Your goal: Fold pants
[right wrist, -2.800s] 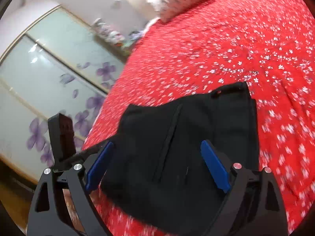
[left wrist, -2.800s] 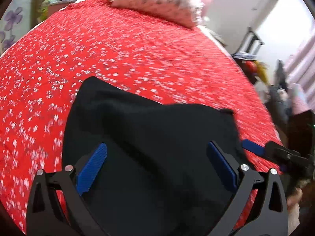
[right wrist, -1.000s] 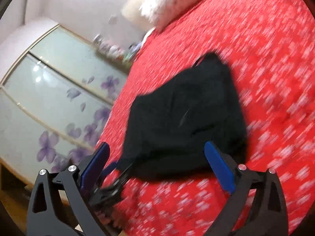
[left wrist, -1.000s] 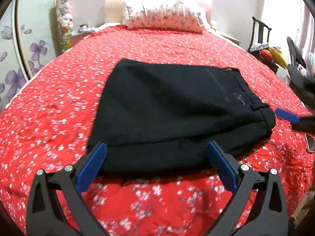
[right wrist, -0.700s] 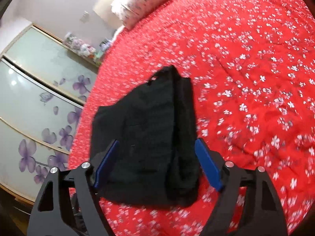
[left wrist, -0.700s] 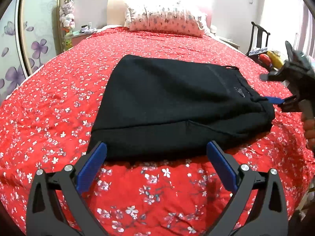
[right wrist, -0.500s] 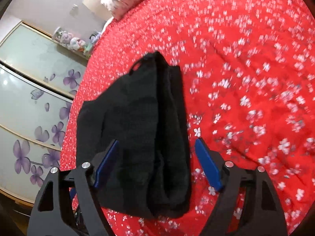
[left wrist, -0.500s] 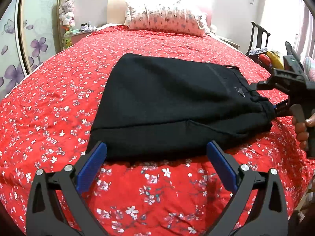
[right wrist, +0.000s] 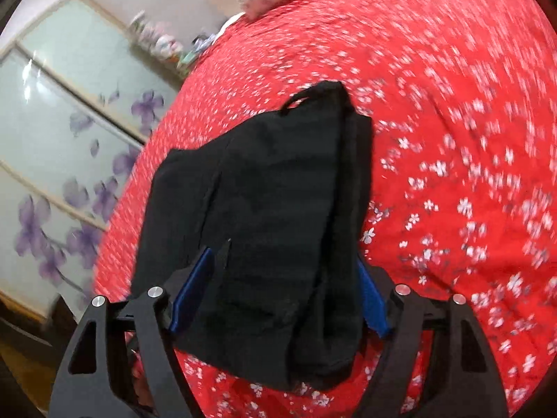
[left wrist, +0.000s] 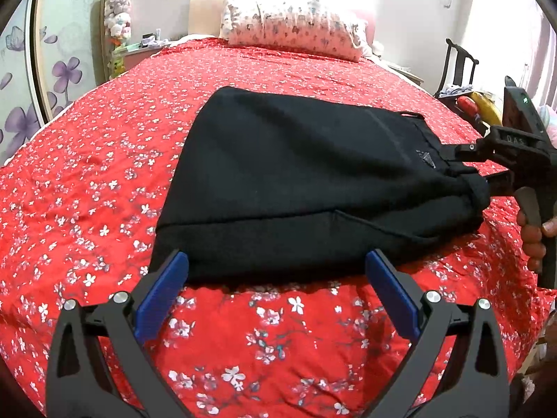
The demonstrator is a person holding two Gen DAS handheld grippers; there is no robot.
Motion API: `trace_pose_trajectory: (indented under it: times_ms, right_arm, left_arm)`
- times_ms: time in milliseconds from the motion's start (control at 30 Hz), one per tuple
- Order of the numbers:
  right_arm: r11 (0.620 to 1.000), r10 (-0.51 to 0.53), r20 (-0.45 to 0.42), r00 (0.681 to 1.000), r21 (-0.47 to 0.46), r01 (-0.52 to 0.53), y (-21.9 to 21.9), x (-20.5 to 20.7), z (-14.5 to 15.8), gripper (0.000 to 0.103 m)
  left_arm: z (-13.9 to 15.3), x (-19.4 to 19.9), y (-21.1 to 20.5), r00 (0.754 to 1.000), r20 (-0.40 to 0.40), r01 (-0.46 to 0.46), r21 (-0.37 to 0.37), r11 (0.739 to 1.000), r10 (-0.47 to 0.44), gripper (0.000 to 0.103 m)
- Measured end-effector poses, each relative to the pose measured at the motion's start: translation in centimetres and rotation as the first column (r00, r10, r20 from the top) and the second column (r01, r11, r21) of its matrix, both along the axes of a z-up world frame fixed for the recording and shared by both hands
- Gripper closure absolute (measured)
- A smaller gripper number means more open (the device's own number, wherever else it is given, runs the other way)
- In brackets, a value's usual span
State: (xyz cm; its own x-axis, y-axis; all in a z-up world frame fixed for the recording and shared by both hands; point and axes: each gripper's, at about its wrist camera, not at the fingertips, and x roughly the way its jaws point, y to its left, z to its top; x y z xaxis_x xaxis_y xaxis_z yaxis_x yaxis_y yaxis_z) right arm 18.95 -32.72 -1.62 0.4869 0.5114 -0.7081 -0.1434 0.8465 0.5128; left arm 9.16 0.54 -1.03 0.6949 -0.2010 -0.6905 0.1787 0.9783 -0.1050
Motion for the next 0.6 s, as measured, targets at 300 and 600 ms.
trace_pose_trajectory:
  times_ms: [300,600]
  right_arm:
    - [0.993,-0.037,-0.093,0.995,0.109,0.047,-0.8,1.6,-0.7,0.02]
    - [0.966,0.047,0.006,0.999,-0.253,-0.044,4.2,-0.2,2.3,0.021]
  left_arm:
    - [-0.1,0.3,0.2,1.0,-0.004,0.005,-0.004,1.0,-0.005,0.002]
    - [-0.4,0.6,0.7,1.0,-0.015,0.003,-0.018,1.0,-0.003,0.002]
